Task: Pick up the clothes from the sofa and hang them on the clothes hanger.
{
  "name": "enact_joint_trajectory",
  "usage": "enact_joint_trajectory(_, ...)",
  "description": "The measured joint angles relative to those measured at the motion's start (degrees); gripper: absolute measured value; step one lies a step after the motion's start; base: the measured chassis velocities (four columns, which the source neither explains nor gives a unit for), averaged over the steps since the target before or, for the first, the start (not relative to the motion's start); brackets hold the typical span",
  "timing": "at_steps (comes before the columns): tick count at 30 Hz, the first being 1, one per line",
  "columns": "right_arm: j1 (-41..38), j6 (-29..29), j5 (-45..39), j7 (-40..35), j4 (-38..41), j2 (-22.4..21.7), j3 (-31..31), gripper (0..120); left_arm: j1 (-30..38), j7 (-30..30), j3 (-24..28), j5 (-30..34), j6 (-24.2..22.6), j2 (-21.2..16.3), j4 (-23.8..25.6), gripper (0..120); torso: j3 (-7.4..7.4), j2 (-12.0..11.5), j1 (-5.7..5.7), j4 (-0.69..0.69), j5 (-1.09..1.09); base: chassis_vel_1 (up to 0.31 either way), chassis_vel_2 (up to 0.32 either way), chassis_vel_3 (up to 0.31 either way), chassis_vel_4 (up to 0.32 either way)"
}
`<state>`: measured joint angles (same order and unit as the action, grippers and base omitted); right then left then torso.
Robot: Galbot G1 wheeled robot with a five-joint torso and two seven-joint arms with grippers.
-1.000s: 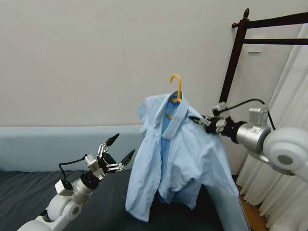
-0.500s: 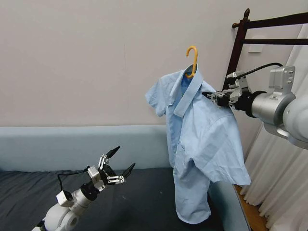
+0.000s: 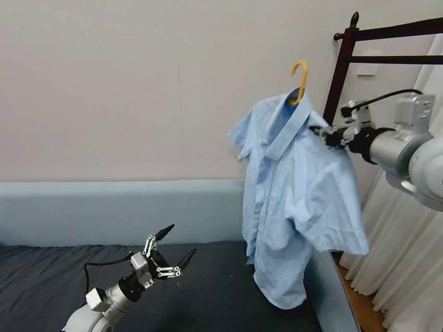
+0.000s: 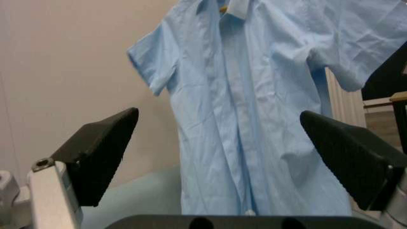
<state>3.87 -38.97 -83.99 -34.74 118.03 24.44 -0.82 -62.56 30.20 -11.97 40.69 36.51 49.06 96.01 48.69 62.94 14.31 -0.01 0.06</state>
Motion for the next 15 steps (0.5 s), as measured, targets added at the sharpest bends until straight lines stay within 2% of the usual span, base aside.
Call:
enact_joint_trajectory(2,0.27,0.50,4.38,-1.36,-0.98,-1.52,0.41,8,-0.55,-1.25,-0.47,-0.52,0.21,0.83,0.05,100,0.00,0.00,0.00,-0.01,0.00,0.000,0.000,0.000,0.000)
enact_joint_trajectory(9,0.29,3.05,9.19,-4.61,-6.94,-2.97,0.72,8,-1.06,-2.64,-0.94,-1.55,0.73,1.38,1.07,100,0.00,0.00,0.00,-0.01,0.01,0.000,0.000,0.000,0.000)
enact_joint_trajectory(15,0.54,4.46,18.76,-2.30,-13.91,-3.88,1.50,8,-2.40,-3.00,-2.33,-1.92,1.44,1.15,1.63,100,-0.01,0.00,0.00,-0.02,0.00,0.000,0.000,0.000,0.000)
